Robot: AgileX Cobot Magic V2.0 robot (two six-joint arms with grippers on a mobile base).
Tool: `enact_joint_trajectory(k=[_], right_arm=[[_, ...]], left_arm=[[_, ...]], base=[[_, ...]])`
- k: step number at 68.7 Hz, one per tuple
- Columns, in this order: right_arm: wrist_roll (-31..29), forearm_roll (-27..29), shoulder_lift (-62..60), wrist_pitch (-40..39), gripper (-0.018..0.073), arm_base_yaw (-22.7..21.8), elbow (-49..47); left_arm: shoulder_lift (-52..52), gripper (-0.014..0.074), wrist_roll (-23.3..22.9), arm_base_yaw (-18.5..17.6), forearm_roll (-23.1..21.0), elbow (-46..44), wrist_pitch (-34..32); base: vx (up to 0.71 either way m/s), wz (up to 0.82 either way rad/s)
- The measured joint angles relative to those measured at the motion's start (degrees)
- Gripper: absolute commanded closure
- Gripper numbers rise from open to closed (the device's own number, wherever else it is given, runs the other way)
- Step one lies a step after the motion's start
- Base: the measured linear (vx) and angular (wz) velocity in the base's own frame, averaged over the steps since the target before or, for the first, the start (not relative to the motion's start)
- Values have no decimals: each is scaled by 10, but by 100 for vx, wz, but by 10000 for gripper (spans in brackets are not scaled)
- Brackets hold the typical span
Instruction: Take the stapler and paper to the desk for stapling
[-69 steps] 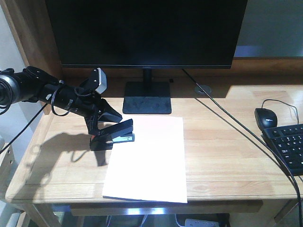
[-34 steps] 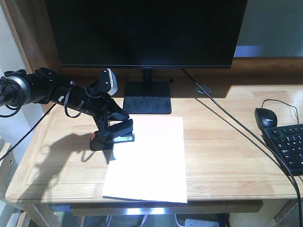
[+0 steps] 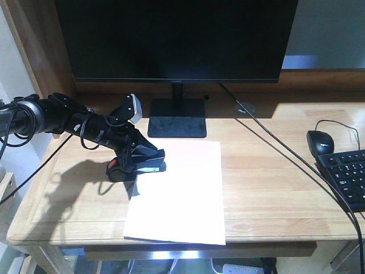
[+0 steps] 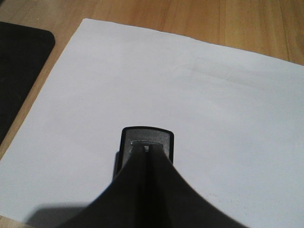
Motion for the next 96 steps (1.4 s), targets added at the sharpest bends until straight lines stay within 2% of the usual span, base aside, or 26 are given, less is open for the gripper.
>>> enact_joint_trajectory(k=[20, 81, 96], right_arm=[[0, 0, 0, 0, -22, 0, 0], [0, 0, 0, 0, -22, 0, 0], [0, 0, 0, 0, -22, 0, 0]], left_arm=[[5, 603, -27, 0, 14, -5, 6], [5, 603, -29, 0, 18, -5, 15], [5, 603, -42, 0, 18, -5, 15]], base=[[0, 0], [0, 0], [0, 0]])
